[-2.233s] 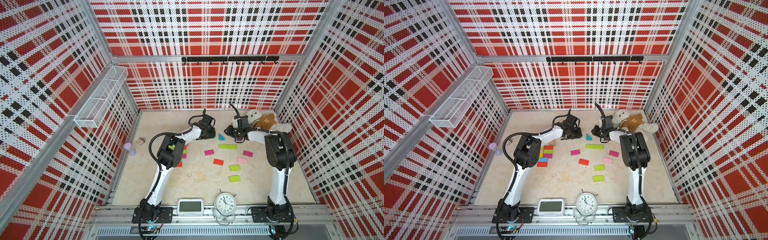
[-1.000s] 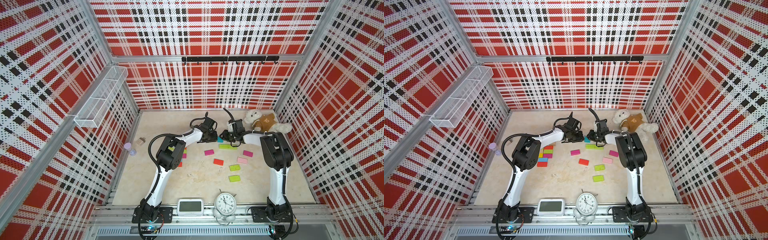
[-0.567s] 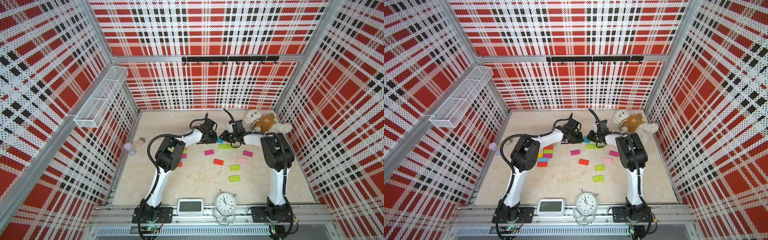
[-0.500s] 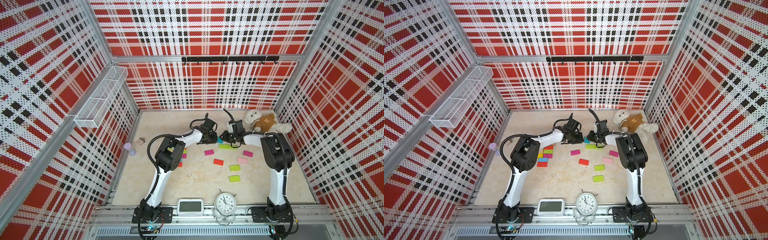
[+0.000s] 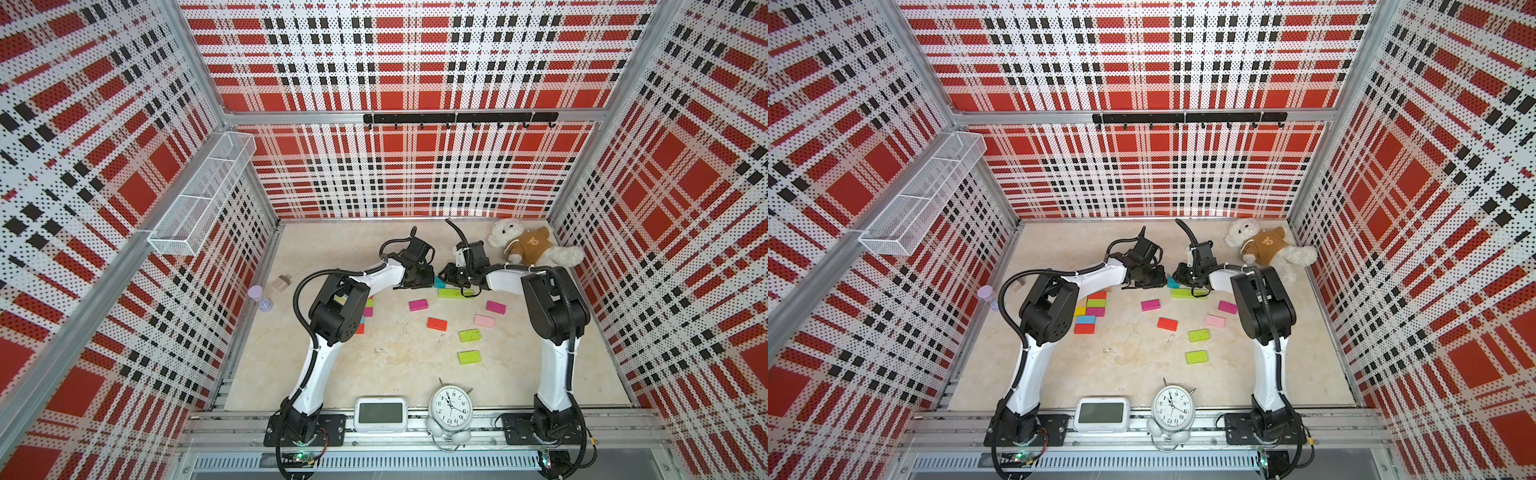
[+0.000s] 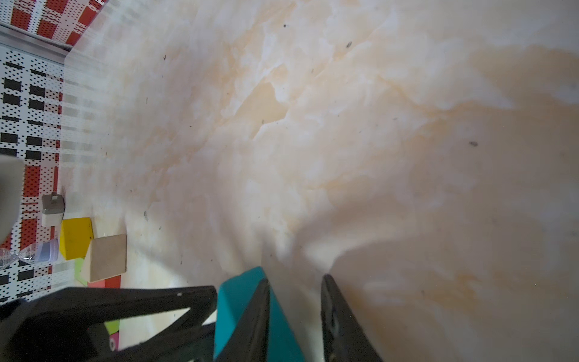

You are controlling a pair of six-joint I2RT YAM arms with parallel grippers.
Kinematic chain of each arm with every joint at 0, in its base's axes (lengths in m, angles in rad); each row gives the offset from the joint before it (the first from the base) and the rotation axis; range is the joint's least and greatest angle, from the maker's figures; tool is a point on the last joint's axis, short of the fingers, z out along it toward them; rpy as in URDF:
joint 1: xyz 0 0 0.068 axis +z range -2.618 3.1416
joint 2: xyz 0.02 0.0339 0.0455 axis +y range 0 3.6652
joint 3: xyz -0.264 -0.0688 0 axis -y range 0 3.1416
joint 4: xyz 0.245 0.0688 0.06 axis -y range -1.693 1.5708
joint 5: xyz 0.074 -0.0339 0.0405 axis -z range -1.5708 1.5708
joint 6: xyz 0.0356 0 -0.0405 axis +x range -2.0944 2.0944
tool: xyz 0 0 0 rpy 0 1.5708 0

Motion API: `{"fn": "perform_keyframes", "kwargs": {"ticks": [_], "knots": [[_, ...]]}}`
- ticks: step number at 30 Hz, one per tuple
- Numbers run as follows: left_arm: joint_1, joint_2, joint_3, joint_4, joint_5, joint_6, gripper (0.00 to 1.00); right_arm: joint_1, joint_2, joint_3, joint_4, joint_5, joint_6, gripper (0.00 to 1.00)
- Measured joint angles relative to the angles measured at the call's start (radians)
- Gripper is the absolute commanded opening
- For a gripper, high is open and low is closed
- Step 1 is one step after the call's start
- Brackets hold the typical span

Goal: Assemble a carrot with building blocks
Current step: Assemble the building block at the center of the board.

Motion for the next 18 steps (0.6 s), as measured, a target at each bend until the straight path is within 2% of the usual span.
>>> {"fn": "perform_keyframes", "kwargs": {"ticks": [18], "knots": [[-0.005,-0.013,-0.01,0.0,-0.001,0.0,0.34,0.002,-0.021,-0.023,-0.006,0.008,0.011,0.31]]}}
